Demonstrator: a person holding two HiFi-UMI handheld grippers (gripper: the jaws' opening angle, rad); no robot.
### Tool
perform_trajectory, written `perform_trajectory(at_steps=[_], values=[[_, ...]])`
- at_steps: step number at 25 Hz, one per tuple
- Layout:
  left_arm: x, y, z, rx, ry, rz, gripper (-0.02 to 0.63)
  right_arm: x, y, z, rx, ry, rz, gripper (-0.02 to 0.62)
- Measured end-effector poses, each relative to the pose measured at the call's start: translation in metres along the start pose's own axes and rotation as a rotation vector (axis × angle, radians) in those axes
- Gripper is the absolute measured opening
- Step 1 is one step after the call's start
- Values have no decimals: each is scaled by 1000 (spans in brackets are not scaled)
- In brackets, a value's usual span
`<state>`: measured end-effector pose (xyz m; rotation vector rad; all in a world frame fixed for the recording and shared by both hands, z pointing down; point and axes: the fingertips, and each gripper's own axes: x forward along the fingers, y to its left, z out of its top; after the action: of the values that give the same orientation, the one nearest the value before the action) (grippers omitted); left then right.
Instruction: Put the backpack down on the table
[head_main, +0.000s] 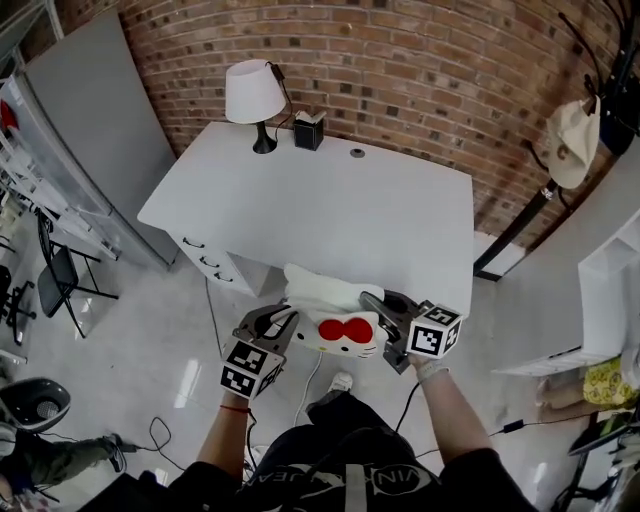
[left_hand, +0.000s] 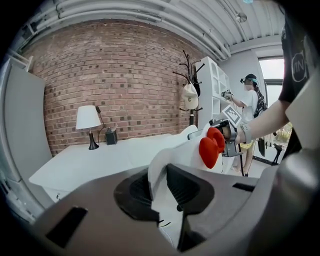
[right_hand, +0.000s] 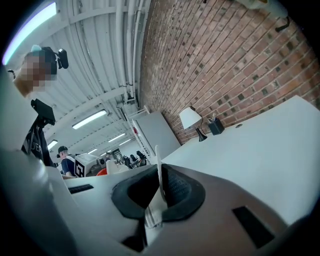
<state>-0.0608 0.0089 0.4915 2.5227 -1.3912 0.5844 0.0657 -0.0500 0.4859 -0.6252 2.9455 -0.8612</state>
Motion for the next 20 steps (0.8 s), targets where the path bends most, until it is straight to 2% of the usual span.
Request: perform_trajectory(at_steps=[10, 20], values=[[57, 56, 27, -12, 4, 22, 61, 44, -60, 40, 17, 1, 20, 11], [106, 89, 52, 8, -14, 31, 61, 69, -109, 69, 1, 25, 14, 11]])
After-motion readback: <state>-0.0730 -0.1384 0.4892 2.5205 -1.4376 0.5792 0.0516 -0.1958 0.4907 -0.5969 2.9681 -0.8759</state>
